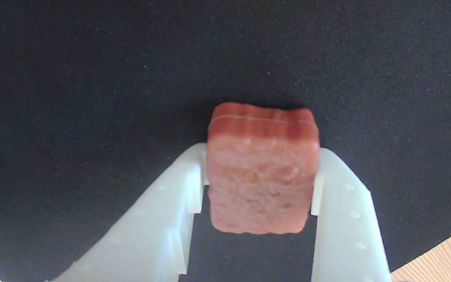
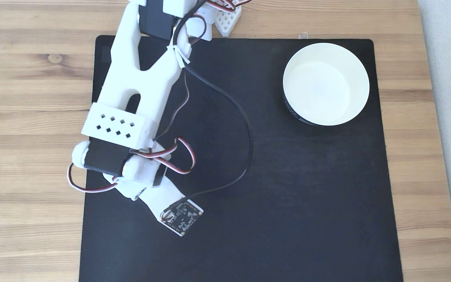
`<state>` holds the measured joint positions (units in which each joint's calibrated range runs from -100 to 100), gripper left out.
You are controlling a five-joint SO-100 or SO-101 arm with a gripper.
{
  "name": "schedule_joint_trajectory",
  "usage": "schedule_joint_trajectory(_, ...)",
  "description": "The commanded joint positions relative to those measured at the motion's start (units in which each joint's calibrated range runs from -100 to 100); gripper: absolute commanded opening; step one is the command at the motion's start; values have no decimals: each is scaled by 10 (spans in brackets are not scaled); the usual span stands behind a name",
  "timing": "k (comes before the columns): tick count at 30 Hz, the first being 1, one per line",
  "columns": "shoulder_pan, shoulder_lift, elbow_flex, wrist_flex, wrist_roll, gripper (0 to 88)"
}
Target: Pick up the toy and place it on the plate
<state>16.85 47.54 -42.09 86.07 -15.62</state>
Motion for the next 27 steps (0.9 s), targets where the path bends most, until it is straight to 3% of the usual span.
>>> schedule_joint_trajectory(1,0,-2,9,19,-2,22)
schedule_joint_trajectory(7,-23,-63,-65,44,-3,23)
schedule_joint_trajectory(16,-97,-297,-118,60,-3,23)
schedule_joint_trajectory(23,-173,-467,-99,-32,-23,23)
schedule_joint_trajectory(27,-225,-547,44,-151,-22,23)
